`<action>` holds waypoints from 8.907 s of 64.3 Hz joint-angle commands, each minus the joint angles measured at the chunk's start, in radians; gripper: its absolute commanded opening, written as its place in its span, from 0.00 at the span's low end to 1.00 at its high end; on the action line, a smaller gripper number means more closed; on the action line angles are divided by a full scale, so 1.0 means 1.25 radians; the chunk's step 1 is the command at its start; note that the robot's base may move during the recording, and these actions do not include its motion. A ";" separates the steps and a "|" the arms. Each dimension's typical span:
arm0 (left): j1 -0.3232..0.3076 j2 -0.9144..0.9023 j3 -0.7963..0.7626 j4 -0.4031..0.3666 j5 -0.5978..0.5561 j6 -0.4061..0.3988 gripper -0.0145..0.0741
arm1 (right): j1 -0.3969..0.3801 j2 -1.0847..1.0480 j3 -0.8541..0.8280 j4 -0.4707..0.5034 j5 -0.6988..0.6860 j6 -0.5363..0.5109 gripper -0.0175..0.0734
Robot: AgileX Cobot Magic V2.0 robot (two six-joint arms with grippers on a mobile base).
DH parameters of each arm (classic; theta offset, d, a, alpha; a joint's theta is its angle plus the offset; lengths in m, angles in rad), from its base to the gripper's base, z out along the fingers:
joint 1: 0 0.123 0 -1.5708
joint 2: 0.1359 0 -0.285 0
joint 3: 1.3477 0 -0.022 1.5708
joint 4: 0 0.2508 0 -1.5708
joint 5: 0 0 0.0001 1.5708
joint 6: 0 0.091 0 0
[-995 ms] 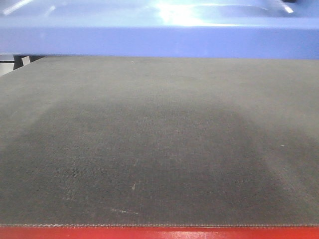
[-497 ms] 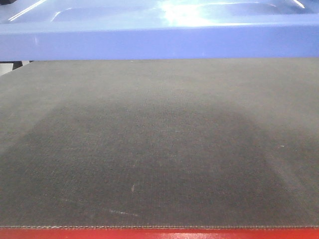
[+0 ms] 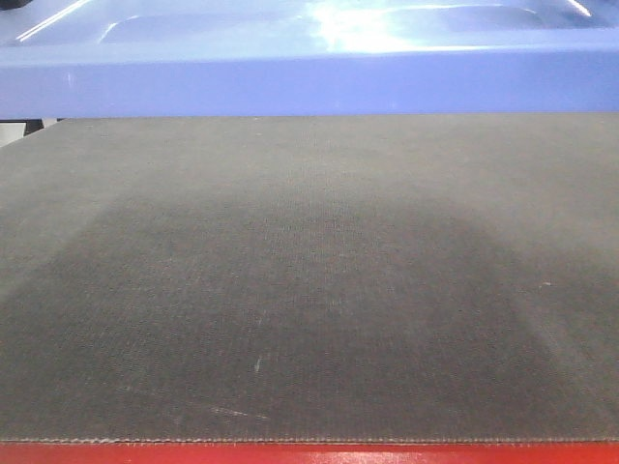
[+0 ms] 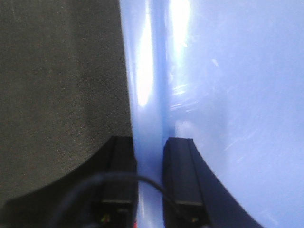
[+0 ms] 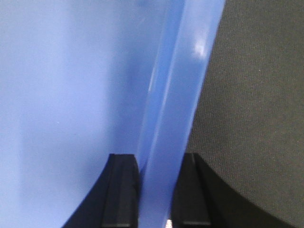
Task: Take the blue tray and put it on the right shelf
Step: 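Hold the tray with both grippers while the base backs away, then carry the tray with both grippers while driving to the shelving rack, then raise the held tray with both grippers above the shelf edge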
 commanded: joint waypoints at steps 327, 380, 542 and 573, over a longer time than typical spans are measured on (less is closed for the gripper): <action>-0.012 -0.025 -0.018 -0.044 0.071 0.021 0.11 | 0.002 -0.022 -0.023 -0.023 -0.053 -0.024 0.25; -0.011 -0.025 -0.018 -0.044 0.071 0.021 0.11 | 0.002 -0.022 -0.023 -0.023 -0.053 -0.024 0.25; -0.011 -0.024 -0.018 -0.046 0.073 0.021 0.11 | 0.002 -0.020 -0.023 -0.023 -0.058 -0.024 0.25; -0.011 -0.024 -0.018 -0.046 0.068 0.021 0.11 | 0.002 -0.020 -0.023 -0.023 -0.062 -0.024 0.25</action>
